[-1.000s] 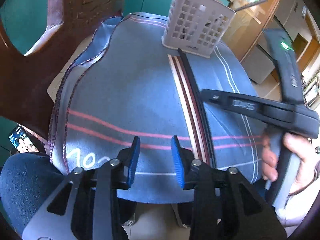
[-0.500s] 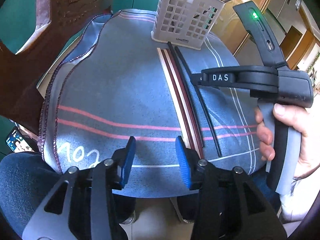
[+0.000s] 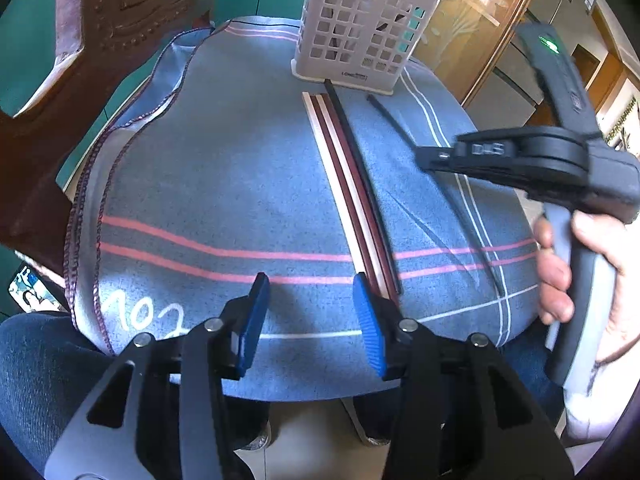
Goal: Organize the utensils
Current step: 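Lower left tool onto a light wooden chopstick while right tool approaches a black chopstick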
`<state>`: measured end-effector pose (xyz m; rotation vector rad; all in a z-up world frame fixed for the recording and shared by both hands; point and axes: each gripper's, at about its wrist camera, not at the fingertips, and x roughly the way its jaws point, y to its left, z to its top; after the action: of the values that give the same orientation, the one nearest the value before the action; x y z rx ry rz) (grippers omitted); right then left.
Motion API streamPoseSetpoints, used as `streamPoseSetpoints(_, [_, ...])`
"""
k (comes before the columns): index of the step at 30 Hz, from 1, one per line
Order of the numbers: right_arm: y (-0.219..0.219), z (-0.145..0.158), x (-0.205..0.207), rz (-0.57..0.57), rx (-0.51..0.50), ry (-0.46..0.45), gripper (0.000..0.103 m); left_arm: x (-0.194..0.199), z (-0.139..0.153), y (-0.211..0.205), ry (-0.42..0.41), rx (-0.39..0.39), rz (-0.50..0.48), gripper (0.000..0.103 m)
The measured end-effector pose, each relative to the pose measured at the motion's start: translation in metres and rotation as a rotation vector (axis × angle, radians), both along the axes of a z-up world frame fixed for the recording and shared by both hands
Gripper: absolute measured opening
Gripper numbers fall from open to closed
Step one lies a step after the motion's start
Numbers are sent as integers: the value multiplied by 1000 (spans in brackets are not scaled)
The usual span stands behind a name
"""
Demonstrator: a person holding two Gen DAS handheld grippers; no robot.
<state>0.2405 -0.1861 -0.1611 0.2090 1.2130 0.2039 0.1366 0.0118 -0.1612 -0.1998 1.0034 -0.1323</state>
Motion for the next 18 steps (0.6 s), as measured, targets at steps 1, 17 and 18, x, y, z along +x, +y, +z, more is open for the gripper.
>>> streamPoseSetpoints(1, [-8,1,-2,-34,10,-4,6,2,0,-1,0,-3,-2,44])
streamPoseSetpoints(17, [-34,1,-29,-58,47,-11,31,10,-2,-22,-14,140,7,39])
streamPoseSetpoints(18, [-34,1,-29,-57,48,-12,31,10,-2,-20,-10,137,15,39])
